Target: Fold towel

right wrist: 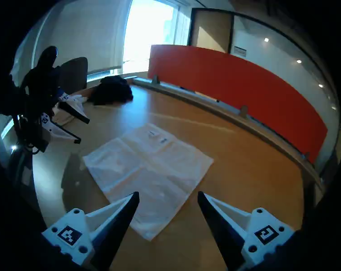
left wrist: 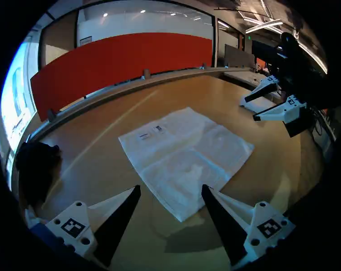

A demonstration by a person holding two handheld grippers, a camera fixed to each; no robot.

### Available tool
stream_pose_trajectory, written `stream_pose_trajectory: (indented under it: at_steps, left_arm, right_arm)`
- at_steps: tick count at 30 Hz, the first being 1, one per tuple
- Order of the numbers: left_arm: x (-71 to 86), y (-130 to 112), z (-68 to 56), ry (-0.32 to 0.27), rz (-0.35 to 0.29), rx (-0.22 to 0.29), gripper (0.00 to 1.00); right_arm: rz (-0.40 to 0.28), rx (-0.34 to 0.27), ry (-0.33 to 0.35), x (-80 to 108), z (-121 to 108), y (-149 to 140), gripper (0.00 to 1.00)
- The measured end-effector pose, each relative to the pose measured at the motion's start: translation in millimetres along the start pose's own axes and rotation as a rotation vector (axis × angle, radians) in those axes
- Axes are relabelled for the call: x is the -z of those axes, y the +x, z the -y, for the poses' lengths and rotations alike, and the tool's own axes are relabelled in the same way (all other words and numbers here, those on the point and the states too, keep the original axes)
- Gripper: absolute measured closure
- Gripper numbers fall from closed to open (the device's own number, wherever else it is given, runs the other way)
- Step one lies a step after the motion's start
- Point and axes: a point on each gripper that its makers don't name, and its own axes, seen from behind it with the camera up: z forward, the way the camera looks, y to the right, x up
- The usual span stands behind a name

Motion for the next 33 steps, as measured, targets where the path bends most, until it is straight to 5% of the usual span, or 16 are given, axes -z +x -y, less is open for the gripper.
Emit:
stream_pose_trajectory:
  at_steps: [18, 33]
  left_arm:
    - [-34.6, -61, -12.2, -0.055, 0.167, 0.008, 0.0]
    - [-40.2, -72, -21.6, -0.083, 0.212, -0.001, 0.0]
  right_arm:
    - [0.166, -0.038, 0.079, -26.1, 29, -83, 0.0]
    - [0.214, -0.028, 0.112, -29.4, 35, -101, 0.05]
